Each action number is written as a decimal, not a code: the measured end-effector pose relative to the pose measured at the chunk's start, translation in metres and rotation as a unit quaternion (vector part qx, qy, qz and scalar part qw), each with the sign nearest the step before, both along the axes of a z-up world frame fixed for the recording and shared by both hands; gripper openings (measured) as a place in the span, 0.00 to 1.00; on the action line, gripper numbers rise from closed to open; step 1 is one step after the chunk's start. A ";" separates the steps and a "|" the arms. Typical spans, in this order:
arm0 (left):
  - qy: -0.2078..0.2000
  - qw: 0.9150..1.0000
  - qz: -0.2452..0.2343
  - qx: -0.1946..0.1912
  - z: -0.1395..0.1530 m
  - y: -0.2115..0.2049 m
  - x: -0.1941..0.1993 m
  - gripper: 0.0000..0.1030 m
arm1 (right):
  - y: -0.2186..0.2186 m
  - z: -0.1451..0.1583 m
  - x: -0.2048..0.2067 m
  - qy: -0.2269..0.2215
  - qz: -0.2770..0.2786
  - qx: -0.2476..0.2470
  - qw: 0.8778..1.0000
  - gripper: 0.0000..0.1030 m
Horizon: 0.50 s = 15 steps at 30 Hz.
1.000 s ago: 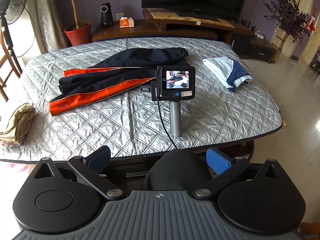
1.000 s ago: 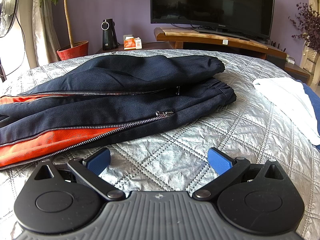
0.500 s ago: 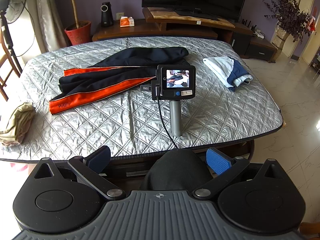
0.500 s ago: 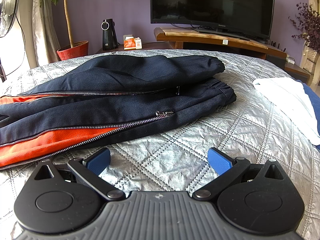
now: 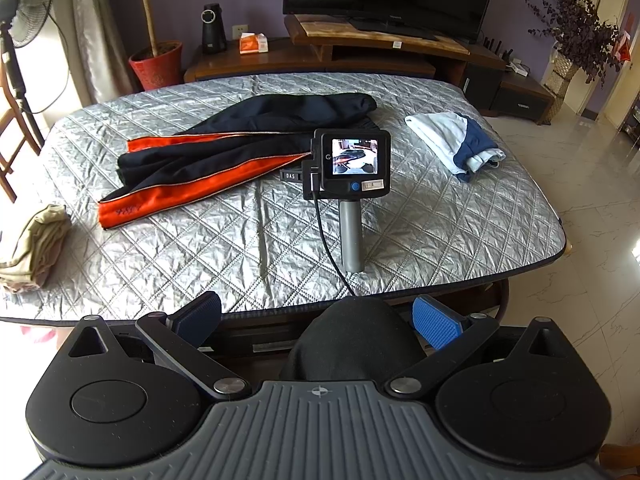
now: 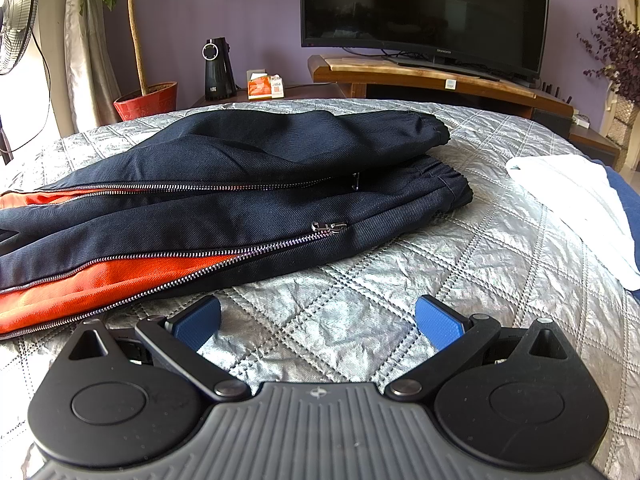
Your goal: Fold clothes
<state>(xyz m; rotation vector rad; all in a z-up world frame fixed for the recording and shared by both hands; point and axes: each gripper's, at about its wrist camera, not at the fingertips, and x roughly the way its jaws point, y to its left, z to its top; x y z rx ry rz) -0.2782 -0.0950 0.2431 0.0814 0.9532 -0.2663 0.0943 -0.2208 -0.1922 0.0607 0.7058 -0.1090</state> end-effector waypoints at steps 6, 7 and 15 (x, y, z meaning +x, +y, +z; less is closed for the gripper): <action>0.001 1.000 0.000 0.000 0.000 0.000 0.000 1.00 | 0.000 -0.001 0.001 0.000 0.000 0.000 1.000 1.00; 0.001 1.000 0.000 0.000 0.000 0.000 0.000 1.00 | 0.000 -0.001 0.001 0.000 0.000 0.000 1.000 1.00; 0.001 1.000 -0.001 0.002 0.000 0.000 0.000 1.00 | 0.000 -0.001 0.001 0.000 0.000 0.000 1.000 1.00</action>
